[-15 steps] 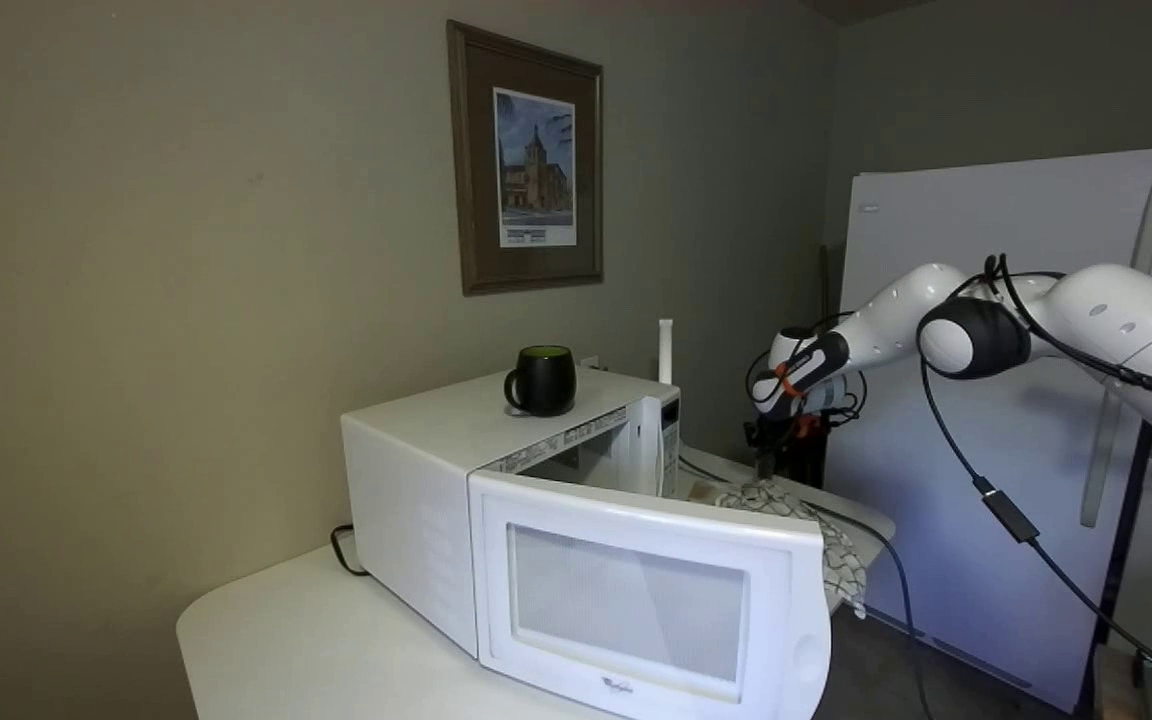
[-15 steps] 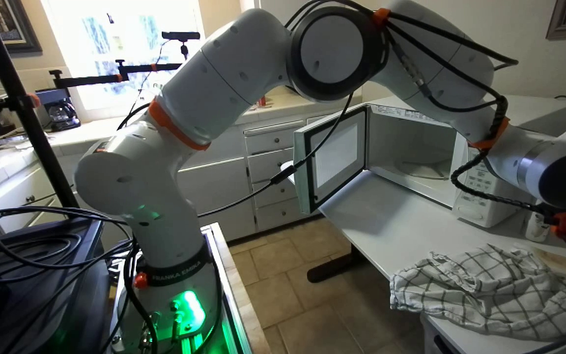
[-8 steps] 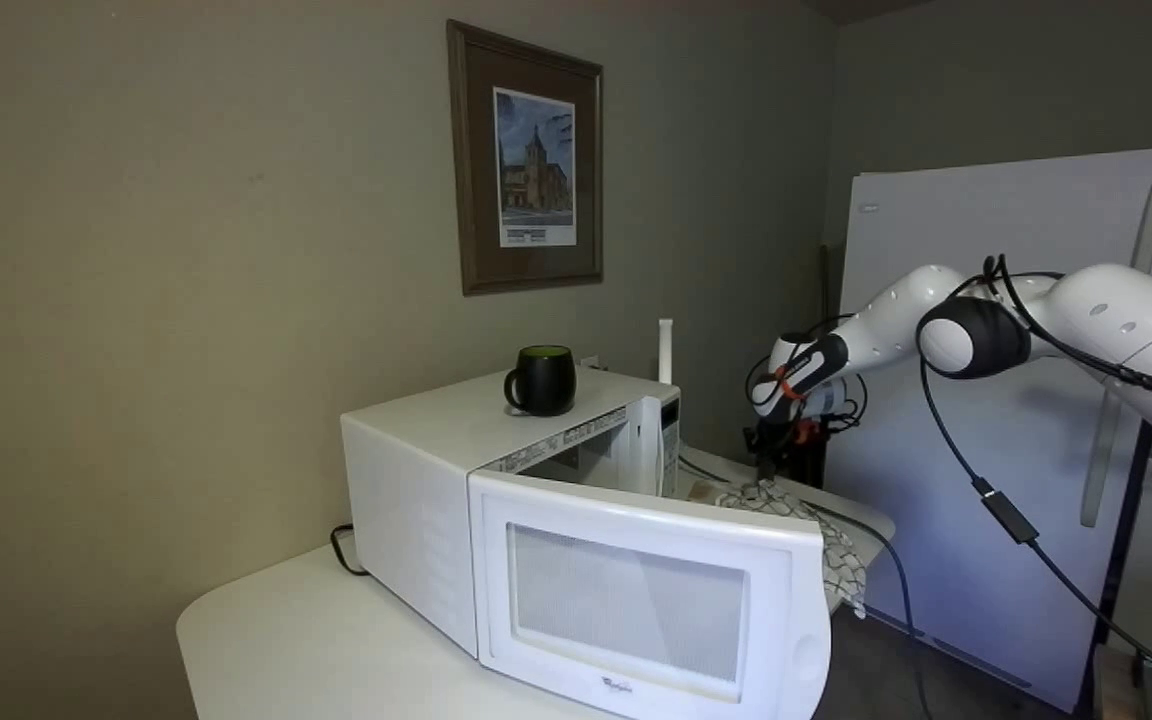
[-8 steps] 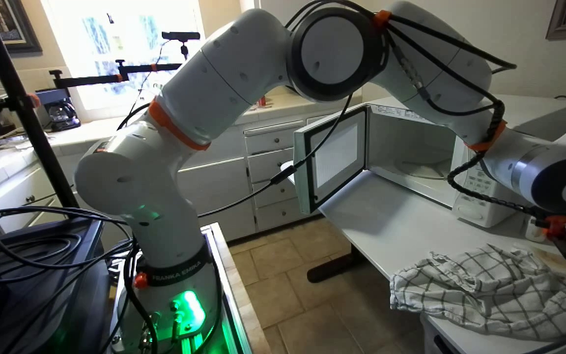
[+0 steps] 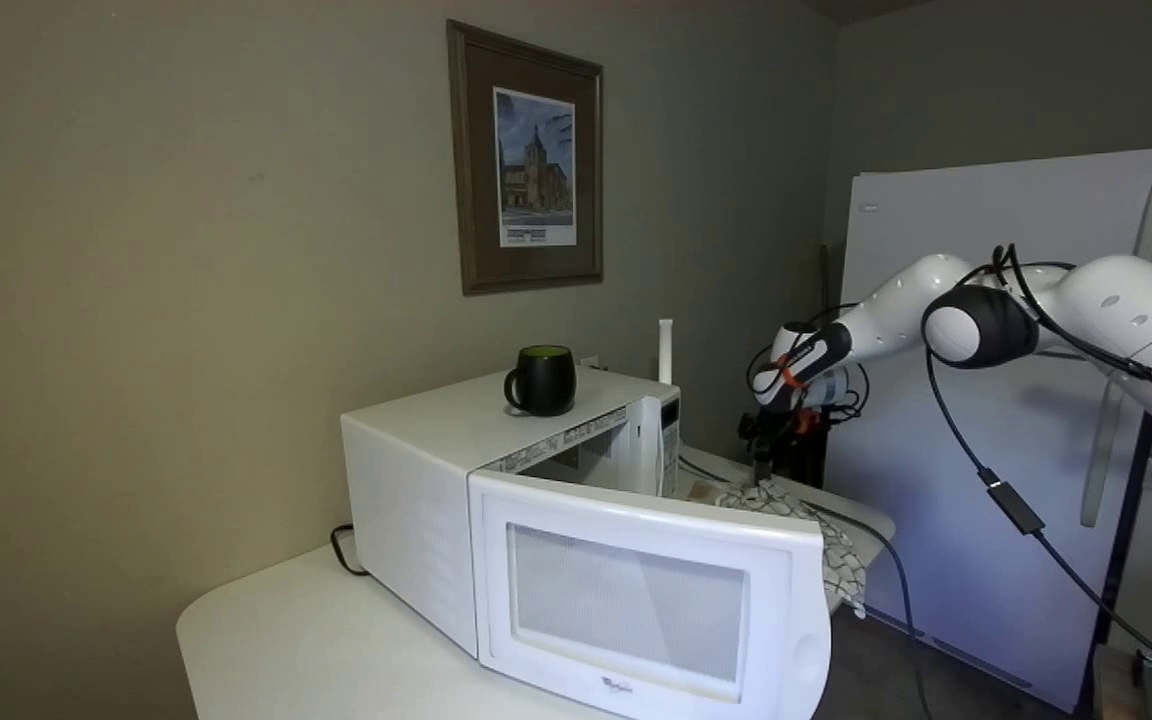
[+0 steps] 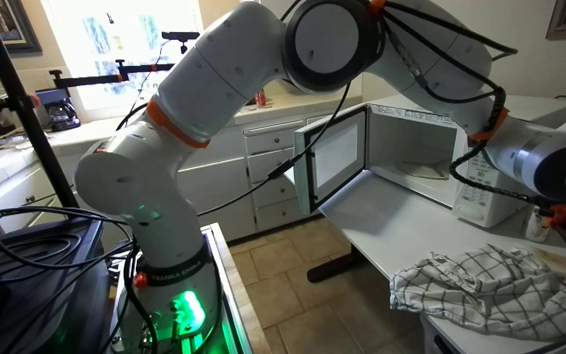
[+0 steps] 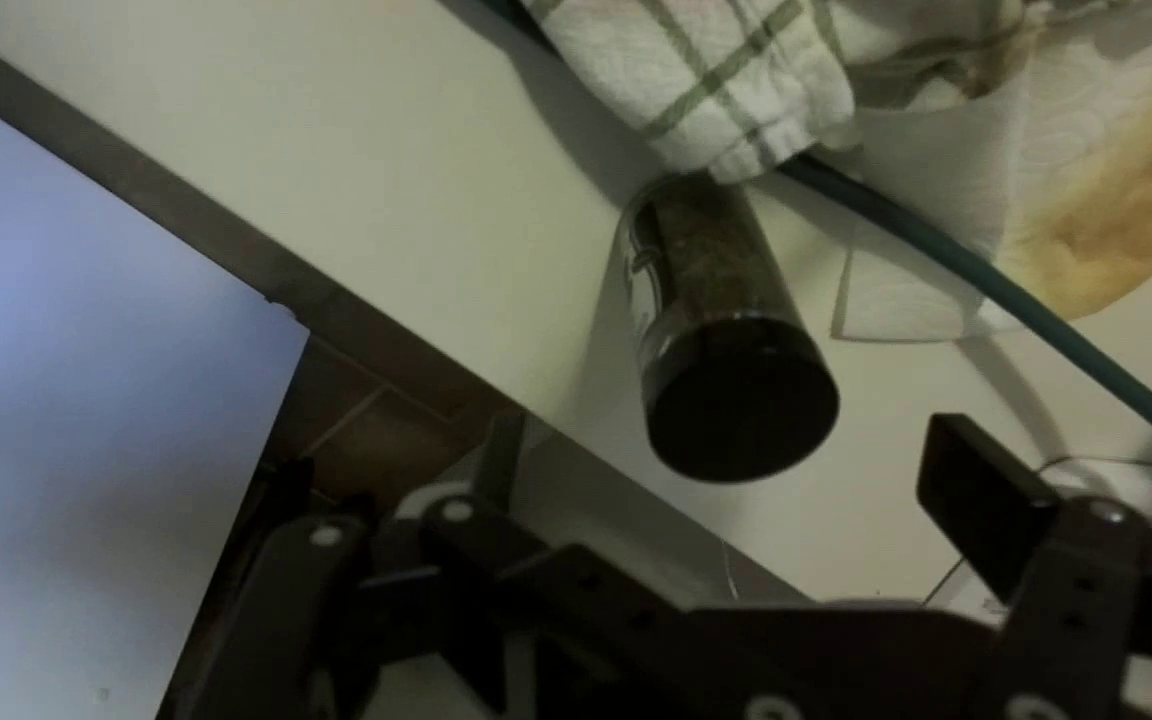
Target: Remove the glass container from on top of the microwave and put it on the table
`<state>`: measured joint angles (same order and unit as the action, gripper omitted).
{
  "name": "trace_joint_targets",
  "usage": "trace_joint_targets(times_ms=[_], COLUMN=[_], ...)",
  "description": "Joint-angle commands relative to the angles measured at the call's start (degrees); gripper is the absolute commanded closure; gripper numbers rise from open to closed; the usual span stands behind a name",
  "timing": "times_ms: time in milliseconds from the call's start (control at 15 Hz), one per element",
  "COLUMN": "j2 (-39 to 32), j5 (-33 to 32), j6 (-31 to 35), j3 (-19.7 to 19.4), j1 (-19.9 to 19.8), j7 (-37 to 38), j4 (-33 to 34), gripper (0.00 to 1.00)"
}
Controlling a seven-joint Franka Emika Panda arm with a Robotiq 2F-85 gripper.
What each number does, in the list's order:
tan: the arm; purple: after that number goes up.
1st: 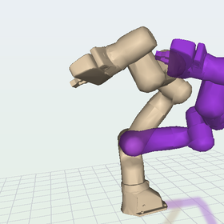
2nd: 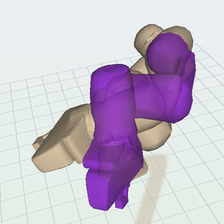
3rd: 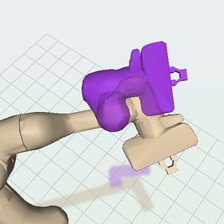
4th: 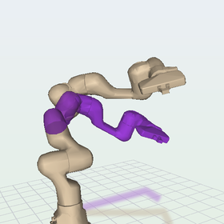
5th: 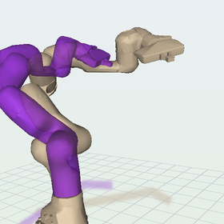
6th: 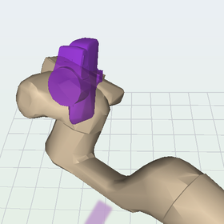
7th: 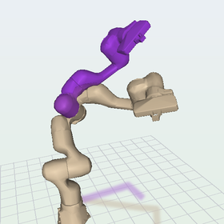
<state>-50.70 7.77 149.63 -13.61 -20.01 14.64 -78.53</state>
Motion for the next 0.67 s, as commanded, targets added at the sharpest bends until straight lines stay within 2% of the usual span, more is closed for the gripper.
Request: trace_joint_targets(times_ms=[0,133,267,467,533,600], j2=[11.5,17.9,23.0,31.2,24.0,26.5], j5=[0.2,0.9,0.8,1.1,0.4,0.6], j6=[-0.5,-3.7,-5.3,-3.4,-4.5,-4.5], j3=[0.9,4.5,5.6,6.8,4.5,4.7], j1=[-0.8,-3.8,-5.3,-7.3,-5.3,-5.7], j7=[-4.7,-14.7,-21.9,-34.0,-27.2,-30.1], j4=[-10.8,-15.1,-19.3,-27.4,-18.7,-21.2], gripper=[0.0,0.0,0.0,0.0,0.0,0.0])
